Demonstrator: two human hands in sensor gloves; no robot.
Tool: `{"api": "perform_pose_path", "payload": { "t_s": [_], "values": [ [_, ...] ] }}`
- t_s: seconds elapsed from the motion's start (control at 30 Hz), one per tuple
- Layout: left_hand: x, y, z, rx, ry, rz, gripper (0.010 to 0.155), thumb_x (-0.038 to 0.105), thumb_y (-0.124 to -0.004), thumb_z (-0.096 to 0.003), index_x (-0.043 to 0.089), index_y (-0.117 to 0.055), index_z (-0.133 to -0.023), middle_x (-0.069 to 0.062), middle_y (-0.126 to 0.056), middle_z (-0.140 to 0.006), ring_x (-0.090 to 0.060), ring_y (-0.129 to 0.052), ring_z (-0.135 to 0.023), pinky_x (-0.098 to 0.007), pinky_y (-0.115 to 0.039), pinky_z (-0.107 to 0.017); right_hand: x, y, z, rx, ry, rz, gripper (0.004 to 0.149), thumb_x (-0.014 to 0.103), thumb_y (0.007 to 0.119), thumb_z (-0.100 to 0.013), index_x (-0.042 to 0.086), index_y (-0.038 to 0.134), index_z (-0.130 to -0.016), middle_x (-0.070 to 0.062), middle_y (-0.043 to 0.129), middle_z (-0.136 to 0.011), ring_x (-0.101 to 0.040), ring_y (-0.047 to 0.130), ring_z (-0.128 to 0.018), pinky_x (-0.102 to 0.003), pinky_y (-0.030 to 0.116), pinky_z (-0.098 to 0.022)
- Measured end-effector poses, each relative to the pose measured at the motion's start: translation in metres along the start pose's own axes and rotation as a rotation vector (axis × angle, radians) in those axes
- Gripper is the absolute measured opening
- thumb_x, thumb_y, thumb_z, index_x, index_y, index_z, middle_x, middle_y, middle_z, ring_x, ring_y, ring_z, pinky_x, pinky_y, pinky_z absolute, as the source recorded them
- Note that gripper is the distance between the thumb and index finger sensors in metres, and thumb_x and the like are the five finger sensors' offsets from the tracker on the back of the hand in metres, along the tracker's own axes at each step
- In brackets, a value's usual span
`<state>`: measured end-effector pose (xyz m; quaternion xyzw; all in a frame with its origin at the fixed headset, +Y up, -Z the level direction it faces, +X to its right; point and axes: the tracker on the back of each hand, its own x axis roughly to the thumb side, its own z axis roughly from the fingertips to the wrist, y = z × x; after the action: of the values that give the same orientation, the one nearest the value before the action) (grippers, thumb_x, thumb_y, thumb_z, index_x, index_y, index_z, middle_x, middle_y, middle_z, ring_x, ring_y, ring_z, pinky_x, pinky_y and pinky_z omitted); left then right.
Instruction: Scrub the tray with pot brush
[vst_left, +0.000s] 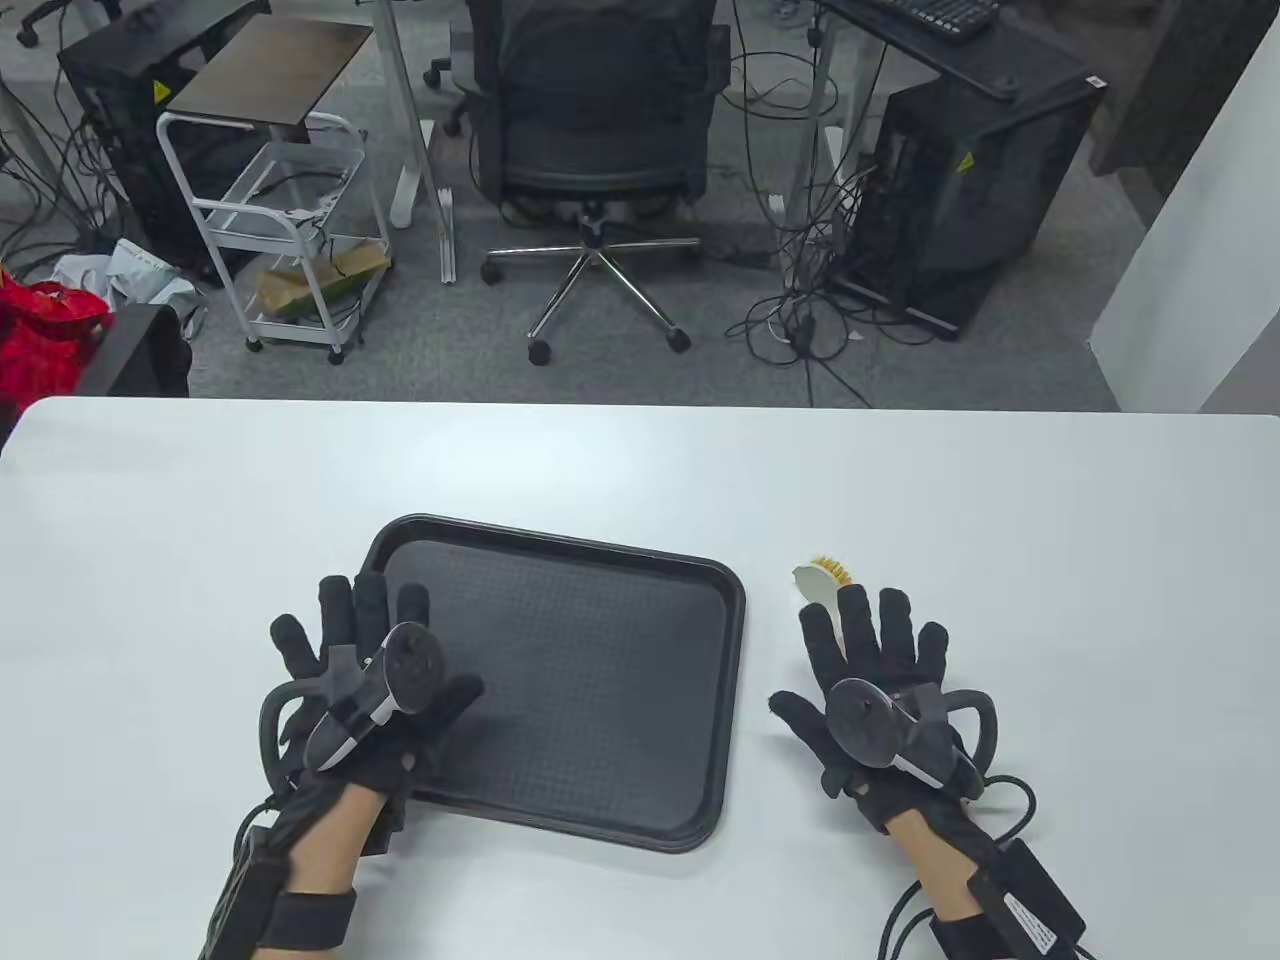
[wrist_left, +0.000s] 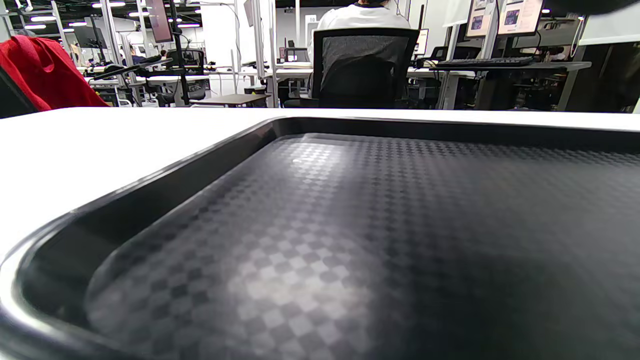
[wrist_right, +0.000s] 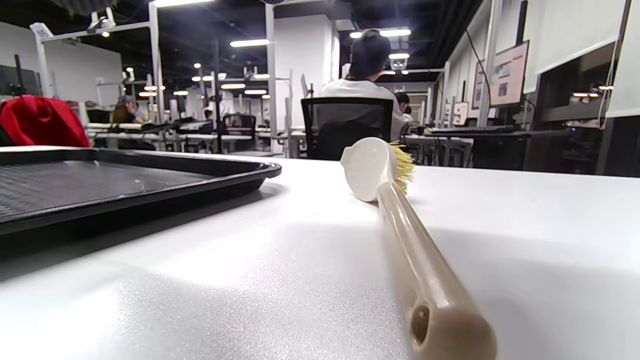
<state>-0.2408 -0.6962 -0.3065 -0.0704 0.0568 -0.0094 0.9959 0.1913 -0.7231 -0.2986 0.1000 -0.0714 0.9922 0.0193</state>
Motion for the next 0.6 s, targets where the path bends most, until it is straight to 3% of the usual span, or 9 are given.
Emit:
{"api": "perform_pose_path", "payload": {
  "t_s": [0.03,0.23,0.37,0.5,0.6],
  "values": [
    [0.0,0.0,0.0,-0.003,0.001,-0.008,0.101,0.083,-0.061,-0.0357,0.036,-0.008,-0.106,-0.001,0.005,-0.116,-0.036,0.007,-0.109,-0.075,-0.001,-0.068,0.0,0.0,0.0,0.0,0.0,0.001,0.083,0.074,0.058,-0.044,0.032,0.028,-0.109,-0.009,0.019,-0.121,-0.05,0.016,-0.109,-0.078,0.027,-0.069],
    [-0.001,0.003,0.002,0.003,0.001,0.005,0.101,0.084,-0.061,-0.0355,0.036,-0.007,-0.106,-0.002,0.001,-0.116,-0.037,0.007,-0.109,-0.075,-0.001,-0.068,-0.009,0.0,-0.003,0.01,0.039,-0.02,0.084,0.075,0.06,-0.044,0.032,0.028,-0.109,-0.009,0.02,-0.121,-0.051,0.018,-0.109,-0.078,0.027,-0.069],
    [-0.004,0.004,0.003,-0.004,0.008,0.02,0.101,0.083,-0.061,-0.0355,0.035,-0.008,-0.106,-0.001,0.001,-0.116,-0.036,0.007,-0.11,-0.075,0.0,-0.068,-0.027,0.008,-0.006,0.056,0.147,-0.005,0.087,0.075,0.066,-0.043,0.031,0.029,-0.109,-0.011,0.025,-0.121,-0.052,0.027,-0.109,-0.077,0.031,-0.07],
    [-0.01,0.006,0.004,-0.008,0.022,0.047,0.101,0.083,-0.061,-0.0356,0.035,-0.008,-0.107,-0.001,0.001,-0.116,-0.036,0.006,-0.11,-0.074,0.0,-0.069,-0.045,0.02,-0.012,0.163,0.275,0.004,0.09,0.072,0.073,-0.042,0.026,0.033,-0.108,-0.014,0.042,-0.115,-0.051,0.045,-0.104,-0.075,0.04,-0.069],
    [-0.015,0.006,0.005,-0.016,0.038,0.075,0.101,0.083,-0.062,-0.0357,0.035,-0.008,-0.107,-0.001,0.0,-0.116,-0.036,0.006,-0.11,-0.074,0.0,-0.069,-0.053,0.033,-0.016,0.261,0.333,-0.009,0.087,0.067,0.079,-0.041,0.018,0.047,-0.106,-0.017,0.065,-0.104,-0.05,0.065,-0.092,-0.069,0.055,-0.066]
  ]
}}
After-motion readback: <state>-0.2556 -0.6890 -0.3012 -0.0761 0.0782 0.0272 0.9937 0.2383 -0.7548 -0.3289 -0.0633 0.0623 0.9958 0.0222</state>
